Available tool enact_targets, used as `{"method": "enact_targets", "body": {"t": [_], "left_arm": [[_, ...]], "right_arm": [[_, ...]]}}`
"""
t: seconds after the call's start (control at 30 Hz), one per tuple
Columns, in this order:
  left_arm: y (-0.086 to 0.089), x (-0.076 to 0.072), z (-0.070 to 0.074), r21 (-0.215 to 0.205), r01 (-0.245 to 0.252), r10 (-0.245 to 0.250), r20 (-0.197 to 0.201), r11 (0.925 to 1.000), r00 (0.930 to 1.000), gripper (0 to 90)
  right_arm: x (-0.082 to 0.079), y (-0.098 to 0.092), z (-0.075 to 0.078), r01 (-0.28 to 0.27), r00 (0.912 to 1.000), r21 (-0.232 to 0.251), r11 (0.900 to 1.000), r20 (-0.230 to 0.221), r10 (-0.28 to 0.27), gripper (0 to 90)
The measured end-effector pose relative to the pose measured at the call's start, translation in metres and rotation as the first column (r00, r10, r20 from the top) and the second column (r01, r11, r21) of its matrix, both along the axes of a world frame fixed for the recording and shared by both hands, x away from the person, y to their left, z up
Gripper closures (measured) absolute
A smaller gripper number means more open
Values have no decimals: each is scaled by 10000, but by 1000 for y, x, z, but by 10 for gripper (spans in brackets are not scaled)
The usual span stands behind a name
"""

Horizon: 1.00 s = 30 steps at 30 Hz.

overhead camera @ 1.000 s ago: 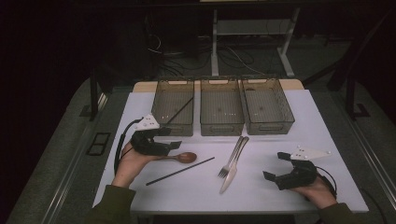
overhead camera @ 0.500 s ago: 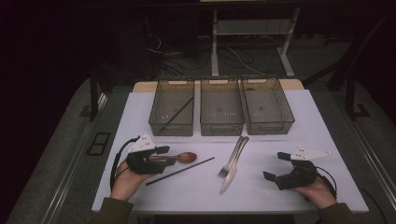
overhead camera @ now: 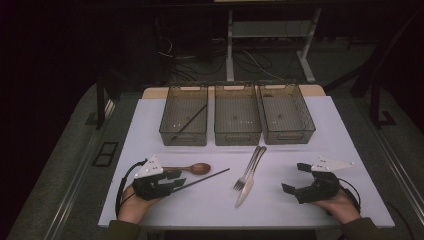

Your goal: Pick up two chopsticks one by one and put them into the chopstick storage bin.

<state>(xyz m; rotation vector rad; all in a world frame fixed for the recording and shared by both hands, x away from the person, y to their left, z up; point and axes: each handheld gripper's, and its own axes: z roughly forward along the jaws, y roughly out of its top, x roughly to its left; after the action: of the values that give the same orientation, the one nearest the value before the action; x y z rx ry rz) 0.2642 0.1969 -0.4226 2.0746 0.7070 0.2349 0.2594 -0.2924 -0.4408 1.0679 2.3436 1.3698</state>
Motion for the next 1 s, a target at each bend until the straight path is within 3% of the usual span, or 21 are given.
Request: {"method": "enact_targets", "body": {"t": [0.17, 0.57, 1.0], "left_arm": [[2, 3, -7, 284, 229, -220, -298, 9993, 9993, 718], [-2, 8, -19, 467, 590, -546, -900, 9972, 9944, 783], [-1, 10, -23, 623, 699, -629, -1077, 9956, 9922, 821]], "right_arm": [[0, 0, 0, -14, 10000, -14, 10000, 13, 14, 14], [0, 1, 0, -46, 10000, -29, 10000, -5, 46, 14], [0, 0, 0, -69, 10000, -35, 10000, 27, 69, 14]]}}
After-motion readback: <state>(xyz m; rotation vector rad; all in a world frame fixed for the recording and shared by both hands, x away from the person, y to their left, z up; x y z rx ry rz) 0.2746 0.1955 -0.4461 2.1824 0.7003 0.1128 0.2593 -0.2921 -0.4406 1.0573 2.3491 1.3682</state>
